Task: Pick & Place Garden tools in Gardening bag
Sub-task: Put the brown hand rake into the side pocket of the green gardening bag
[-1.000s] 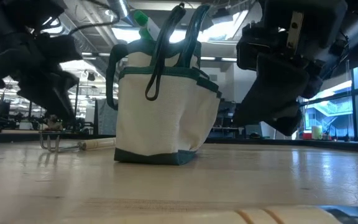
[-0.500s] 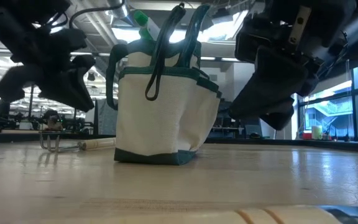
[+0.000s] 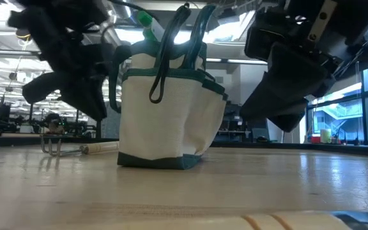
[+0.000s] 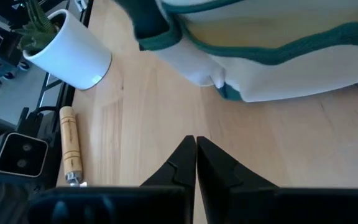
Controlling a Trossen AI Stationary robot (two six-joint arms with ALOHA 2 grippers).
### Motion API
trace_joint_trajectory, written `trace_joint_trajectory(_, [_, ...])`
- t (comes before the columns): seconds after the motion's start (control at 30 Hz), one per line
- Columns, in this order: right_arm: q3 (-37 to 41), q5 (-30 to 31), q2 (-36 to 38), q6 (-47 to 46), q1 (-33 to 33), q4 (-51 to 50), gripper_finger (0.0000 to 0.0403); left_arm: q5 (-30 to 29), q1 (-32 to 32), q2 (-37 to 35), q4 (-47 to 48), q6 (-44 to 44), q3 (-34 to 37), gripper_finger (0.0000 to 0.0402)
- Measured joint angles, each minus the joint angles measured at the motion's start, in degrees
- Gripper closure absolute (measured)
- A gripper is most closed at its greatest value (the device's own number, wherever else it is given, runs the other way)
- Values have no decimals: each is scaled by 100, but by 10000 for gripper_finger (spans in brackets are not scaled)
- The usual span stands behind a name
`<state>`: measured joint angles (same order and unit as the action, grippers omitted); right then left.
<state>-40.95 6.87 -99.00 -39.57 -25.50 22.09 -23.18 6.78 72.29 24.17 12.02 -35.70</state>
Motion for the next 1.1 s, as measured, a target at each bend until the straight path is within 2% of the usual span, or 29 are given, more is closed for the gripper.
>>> trace_joint_trajectory(0.13, [0,76,0,77,-58,0,386,303,-147,425,719,594,-576,329])
trace_joint_trajectory(0.3, [0,194,0,149,-126,0,386,20,-167,604,1148,1229,-1031,329])
trace_joint_trajectory(0.43, [0,213,0,151,-164,-2,386,62,-166,603,1082,1796,-1084,331])
trace_joint_trajectory(0.6, [0,213,0,151,-168,-19,386,502,-165,603,1160,3467,-1097,335])
trace_joint_trajectory(0.67, [0,213,0,151,-165,-20,386,502,-145,611,1227,3922,-1097,338])
trace_joint_trajectory(0.9, [0,351,0,151,-165,1,386,499,93,876,1433,4977,-1102,351])
trace_joint_trajectory(1.03, [0,453,0,151,-163,26,386,451,163,1227,1399,5120,-1102,361])
trace_joint_trajectory(1.1, [0,453,0,144,-165,39,386,212,202,1361,1377,5204,-1100,367])
